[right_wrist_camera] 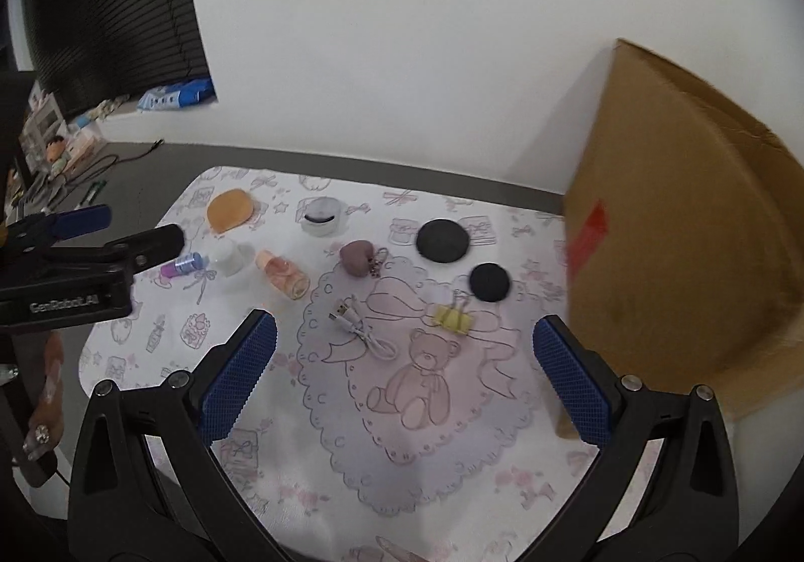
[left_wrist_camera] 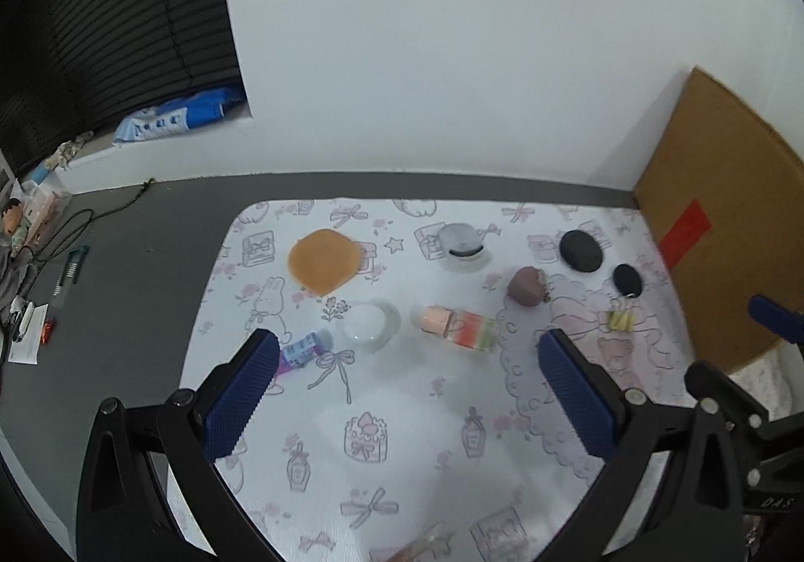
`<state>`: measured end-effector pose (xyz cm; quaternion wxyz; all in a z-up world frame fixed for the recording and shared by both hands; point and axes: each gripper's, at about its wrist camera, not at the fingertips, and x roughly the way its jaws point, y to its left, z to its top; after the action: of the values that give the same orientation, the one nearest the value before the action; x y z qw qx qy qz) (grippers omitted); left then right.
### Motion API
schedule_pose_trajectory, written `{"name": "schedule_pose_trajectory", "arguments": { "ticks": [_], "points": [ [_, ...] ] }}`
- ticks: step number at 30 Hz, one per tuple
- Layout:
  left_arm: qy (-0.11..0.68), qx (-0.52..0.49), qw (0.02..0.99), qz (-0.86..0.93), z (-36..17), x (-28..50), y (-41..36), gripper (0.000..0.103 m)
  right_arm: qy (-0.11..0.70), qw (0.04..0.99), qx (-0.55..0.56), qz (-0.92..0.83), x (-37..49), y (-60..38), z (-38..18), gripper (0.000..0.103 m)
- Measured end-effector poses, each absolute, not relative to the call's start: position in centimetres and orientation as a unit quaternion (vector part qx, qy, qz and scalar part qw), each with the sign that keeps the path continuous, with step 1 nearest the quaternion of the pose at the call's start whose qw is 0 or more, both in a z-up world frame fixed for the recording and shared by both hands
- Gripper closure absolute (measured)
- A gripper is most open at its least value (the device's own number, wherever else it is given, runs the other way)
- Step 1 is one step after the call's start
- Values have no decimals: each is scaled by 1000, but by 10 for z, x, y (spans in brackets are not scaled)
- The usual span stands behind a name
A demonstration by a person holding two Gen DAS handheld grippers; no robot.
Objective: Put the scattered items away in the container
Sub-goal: 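Grasp the white USB cable with the right tool while the left tool approaches the glass perfume bottle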
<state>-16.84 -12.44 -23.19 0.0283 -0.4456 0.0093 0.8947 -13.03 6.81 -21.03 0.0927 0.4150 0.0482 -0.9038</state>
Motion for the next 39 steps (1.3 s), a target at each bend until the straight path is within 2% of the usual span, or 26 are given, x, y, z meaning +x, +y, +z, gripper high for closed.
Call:
{"name": "schedule_pose_trajectory", "arguments": {
  "ticks": [13, 19, 23, 32, 34, 36, 39],
  "points": [
    [-23, -498, 58, 865, -314, -220, -122, 0, 63, 131, 444, -884, -176, 52, -306, 0],
    [-44, -504, 72, 859, -325, -227, -118, 0, 97, 149, 450, -875, -184, 40, -326, 0],
    [-57, -506, 77, 857, -328, -231, -117, 0, 111, 164, 456, -868, -186, 32, -335, 4],
    [28, -499, 53, 864, -341, -234, -103, 0, 129, 175, 440, -871, -183, 26, -337, 5],
    [30, -496, 57, 866, -341, -234, -102, 0, 128, 180, 436, -872, -182, 26, -336, 10],
    [31, -493, 61, 867, -341, -233, -101, 0, 105, 199, 441, -869, -183, 28, -334, 30],
    [34, -492, 66, 868, -340, -232, -102, 2, 111, 200, 438, -869, -183, 25, -331, 40]
  ]
}}
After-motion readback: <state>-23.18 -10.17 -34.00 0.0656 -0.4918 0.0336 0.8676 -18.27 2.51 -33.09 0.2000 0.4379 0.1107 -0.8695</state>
